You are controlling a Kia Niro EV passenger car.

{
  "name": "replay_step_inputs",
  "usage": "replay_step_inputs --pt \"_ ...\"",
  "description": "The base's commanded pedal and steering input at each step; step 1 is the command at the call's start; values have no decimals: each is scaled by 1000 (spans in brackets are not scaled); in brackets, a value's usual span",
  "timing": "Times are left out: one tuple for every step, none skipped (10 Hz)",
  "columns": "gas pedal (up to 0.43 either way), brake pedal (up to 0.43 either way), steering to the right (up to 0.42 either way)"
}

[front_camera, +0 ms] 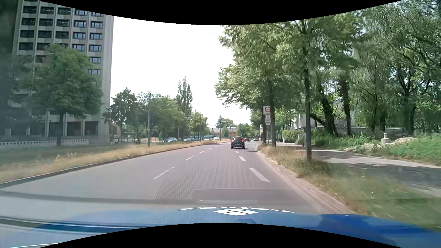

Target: Follow the waypoints while adhering to traffic rules and regulations

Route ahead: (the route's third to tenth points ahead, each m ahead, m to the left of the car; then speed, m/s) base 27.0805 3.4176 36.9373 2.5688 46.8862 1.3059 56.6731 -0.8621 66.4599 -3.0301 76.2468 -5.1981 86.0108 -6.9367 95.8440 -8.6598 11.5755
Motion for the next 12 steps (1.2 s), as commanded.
replay_step_inputs --pt "150 0 20" --pt "150 0 19" --pt "138 0 19" --pt "98 0 19" --pt "0 0 19" --pt "0 0 19" --pt "0 0 19" --pt "0 0 19" --pt "0 0 19" --pt "0 79 19" --pt "0 110 20" --pt "0 159 22"
